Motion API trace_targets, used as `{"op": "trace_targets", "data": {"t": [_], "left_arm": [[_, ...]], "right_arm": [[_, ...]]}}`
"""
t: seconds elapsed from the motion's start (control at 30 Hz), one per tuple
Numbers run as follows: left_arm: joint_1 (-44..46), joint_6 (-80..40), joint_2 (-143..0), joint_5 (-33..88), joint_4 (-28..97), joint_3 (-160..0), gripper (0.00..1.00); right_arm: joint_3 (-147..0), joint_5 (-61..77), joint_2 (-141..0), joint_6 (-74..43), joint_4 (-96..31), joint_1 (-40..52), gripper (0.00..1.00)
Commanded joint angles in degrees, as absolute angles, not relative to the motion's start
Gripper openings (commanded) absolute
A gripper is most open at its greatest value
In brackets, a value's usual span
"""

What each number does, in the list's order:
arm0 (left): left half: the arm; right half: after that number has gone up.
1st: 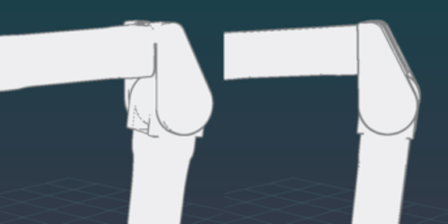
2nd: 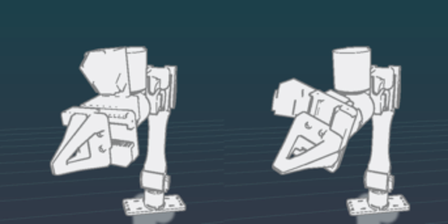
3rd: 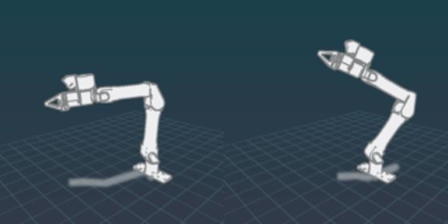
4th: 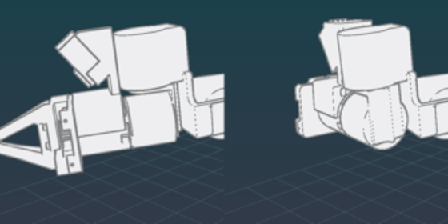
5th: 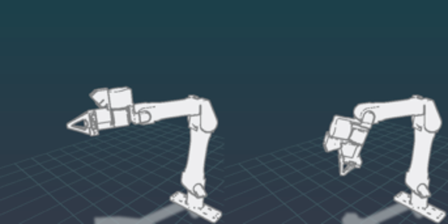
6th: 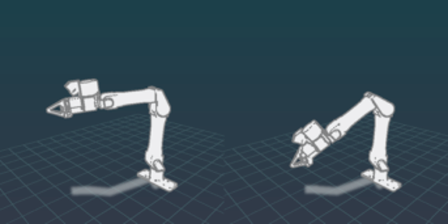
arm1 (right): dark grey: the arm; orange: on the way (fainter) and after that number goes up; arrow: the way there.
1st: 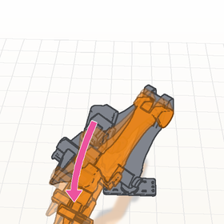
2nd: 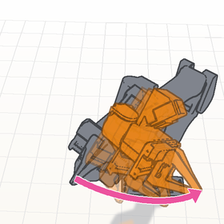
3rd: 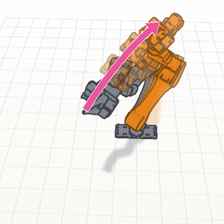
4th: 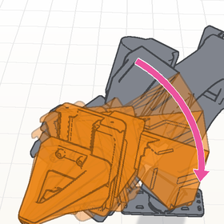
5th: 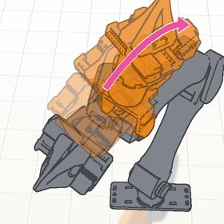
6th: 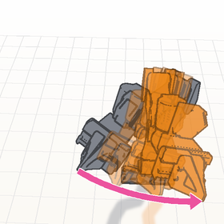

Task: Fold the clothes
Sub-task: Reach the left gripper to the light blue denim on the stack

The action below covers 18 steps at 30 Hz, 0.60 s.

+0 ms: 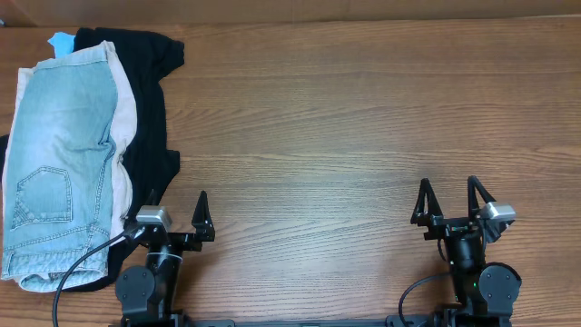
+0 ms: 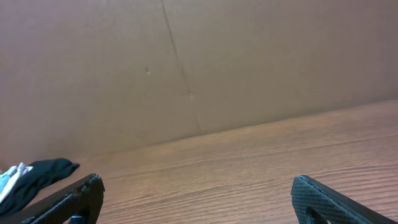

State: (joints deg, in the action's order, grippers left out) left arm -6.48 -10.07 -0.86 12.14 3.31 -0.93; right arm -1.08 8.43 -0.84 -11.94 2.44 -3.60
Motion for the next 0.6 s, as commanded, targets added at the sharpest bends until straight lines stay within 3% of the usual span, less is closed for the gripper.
{"op": "trace_targets", "data": {"t": [0.0, 0.27, 0.57], "left_arm": [[-6.8, -6.5, -0.5, 13.6, 3.5, -4.4, 1.00], [-6.8, -1.4, -8.0, 12.9, 8.8, -13.5, 1.00], [-6.8, -1.5, -27.2, 13.2, 10.3, -28.3, 1.00]], "right_arm": [[-4.1, 9.1, -0.2, -11.9, 2.9, -3.3, 1.00], [-10.5, 9.1, -2.3, -8.4, 2.4, -3.4, 1.00], [-26.4, 10.0, -16.8, -7.2, -4.7, -3.3, 1.00]]}}
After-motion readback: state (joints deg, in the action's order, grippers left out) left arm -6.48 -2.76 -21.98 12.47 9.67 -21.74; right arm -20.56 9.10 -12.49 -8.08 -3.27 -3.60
